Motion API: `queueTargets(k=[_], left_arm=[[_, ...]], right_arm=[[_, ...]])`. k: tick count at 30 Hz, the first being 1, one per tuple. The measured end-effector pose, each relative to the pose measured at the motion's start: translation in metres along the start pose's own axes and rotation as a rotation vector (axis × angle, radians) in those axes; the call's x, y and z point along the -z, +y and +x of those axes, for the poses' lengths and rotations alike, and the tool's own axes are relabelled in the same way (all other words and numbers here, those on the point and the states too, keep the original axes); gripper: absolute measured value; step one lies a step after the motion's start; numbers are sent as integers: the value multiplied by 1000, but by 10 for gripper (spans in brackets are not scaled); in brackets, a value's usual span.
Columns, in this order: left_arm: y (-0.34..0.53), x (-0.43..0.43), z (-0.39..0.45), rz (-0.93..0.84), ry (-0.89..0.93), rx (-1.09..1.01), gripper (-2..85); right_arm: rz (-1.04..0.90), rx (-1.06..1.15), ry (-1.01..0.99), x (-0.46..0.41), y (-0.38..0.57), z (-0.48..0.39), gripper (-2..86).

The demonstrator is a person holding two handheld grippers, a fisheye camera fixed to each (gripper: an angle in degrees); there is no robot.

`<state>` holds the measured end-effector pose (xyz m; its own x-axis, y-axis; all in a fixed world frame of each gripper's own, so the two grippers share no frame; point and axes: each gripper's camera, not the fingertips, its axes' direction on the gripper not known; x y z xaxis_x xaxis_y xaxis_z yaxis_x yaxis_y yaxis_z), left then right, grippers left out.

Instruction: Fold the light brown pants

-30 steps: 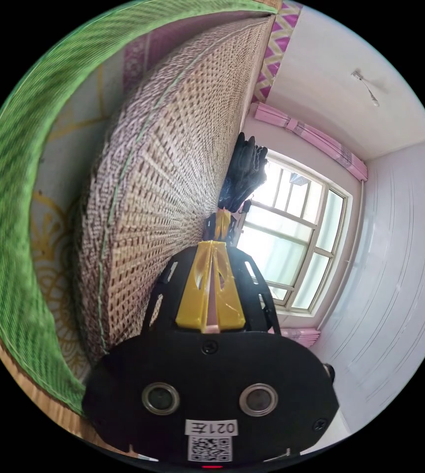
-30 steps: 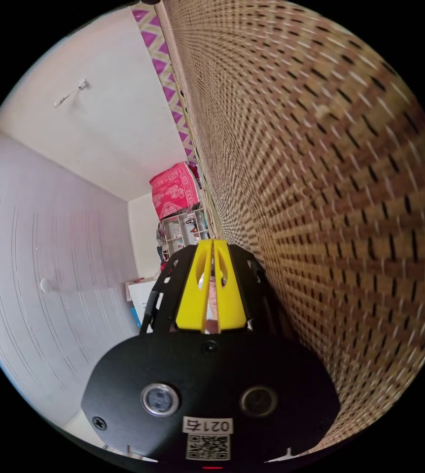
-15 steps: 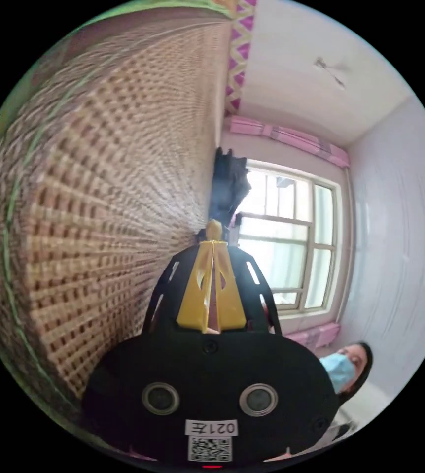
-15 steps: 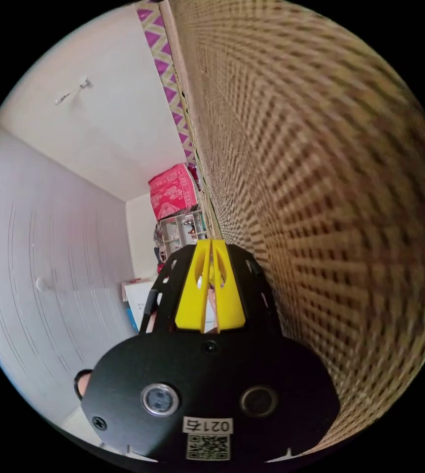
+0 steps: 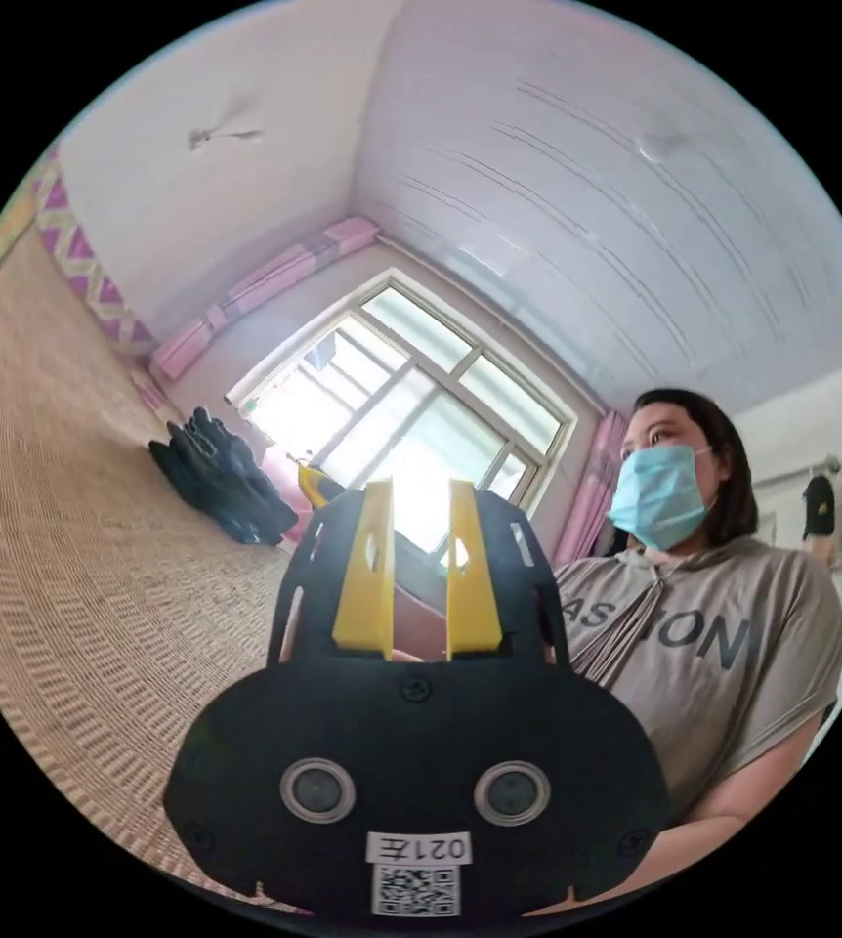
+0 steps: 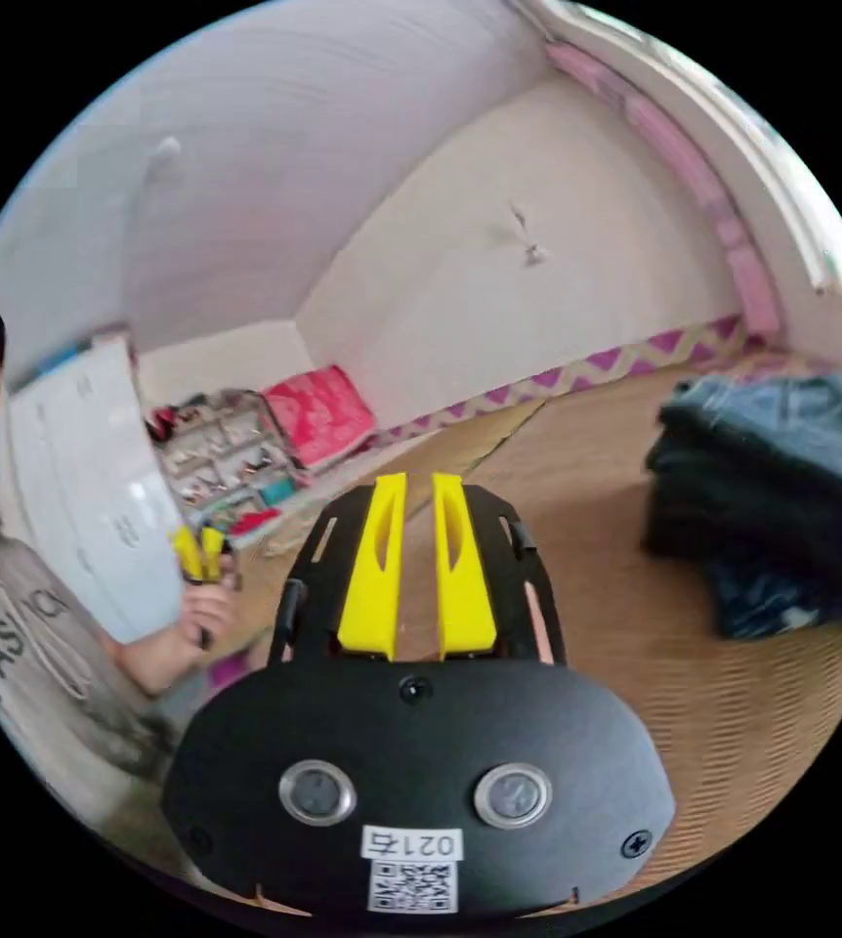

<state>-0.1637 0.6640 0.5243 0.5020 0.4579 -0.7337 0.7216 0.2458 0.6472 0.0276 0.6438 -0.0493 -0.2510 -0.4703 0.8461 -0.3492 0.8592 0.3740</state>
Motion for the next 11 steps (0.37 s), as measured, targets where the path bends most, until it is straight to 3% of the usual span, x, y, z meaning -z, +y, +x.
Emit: queueTargets(k=[3,5,8,11], left_arm=[[-16,16,42,-48,-70,-94,11],[-22,28,60,-73,-111,-104,0],[-22,49,79,-79,-149,-80,-7],[-18,68,90,-79,-189,-31,-8]], right_arm=[[-30,187,379,-4,-57,-3,126],[-189,320,684,-39,-92,5,119],[-410,481,908,-99,-120,24,129],[-520,627,952,-147,-140,30,142]])
